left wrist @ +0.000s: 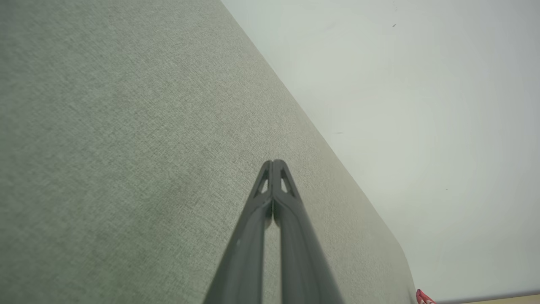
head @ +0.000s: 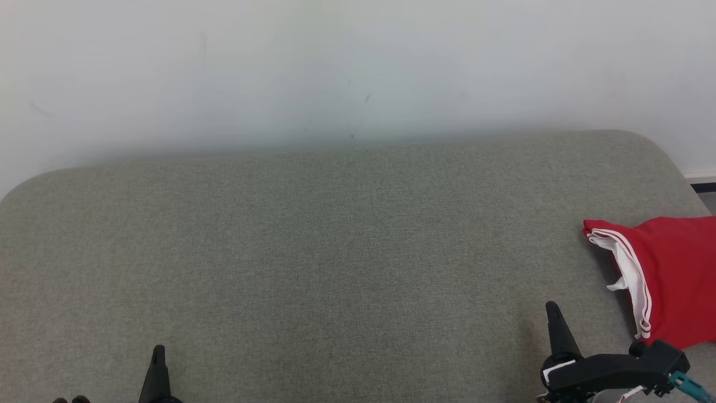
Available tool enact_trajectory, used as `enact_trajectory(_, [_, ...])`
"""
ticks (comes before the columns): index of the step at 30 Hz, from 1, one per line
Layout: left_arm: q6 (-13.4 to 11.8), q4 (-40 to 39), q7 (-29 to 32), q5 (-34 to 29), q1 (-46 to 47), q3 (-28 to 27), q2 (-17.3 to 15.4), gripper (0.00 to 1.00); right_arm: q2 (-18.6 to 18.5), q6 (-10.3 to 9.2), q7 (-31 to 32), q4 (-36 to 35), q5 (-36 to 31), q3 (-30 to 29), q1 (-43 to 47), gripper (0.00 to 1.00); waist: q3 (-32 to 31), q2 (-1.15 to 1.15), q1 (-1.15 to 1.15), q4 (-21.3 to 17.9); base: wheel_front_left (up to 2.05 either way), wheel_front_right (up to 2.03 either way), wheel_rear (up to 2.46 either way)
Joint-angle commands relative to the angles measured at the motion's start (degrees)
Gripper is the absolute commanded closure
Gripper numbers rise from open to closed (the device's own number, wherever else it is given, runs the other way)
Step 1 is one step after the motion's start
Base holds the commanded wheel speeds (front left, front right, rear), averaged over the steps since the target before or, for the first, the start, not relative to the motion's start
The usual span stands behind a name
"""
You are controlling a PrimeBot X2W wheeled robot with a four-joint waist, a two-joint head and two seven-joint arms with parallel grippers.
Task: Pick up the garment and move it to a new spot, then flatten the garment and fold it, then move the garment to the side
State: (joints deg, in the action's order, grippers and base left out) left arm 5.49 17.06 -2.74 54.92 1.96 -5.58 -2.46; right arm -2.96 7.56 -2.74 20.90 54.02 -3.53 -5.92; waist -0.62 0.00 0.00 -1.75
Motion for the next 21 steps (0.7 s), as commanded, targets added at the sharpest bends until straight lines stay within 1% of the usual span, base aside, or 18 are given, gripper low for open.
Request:
enact_trajectory(1, [0.2, -0.98, 0.55, 2.35, 1.42, -0.2, -0.4, 1.0, 0.07, -0.06, 0.53, -1.11, 2.21, -0.25, -0.74, 1.0, 0.02, 0.0, 0.0, 0.05, 0.0, 0.0, 0.0])
enact_trajectory(15, [0.67, -1.5, 2.83, 11.31, 2.3, -0.43, -0.44, 1.0, 0.08, -0.08, 2.75, -2.63, 11.28, -0.96, -0.69, 1.0, 0.18, 0.0, 0.0, 0.39, 0.0, 0.0, 0.0])
enact_trajectory(21, [0.88, -1.7, 3.51, 14.15, 2.46, -0.49, -0.46, 1.0, 0.09, -0.08, 3.49, -3.13, 14.29, -1.2, -0.67, 1.0, 0.23, 0.0, 0.0, 0.51, 0.0, 0.0, 0.0])
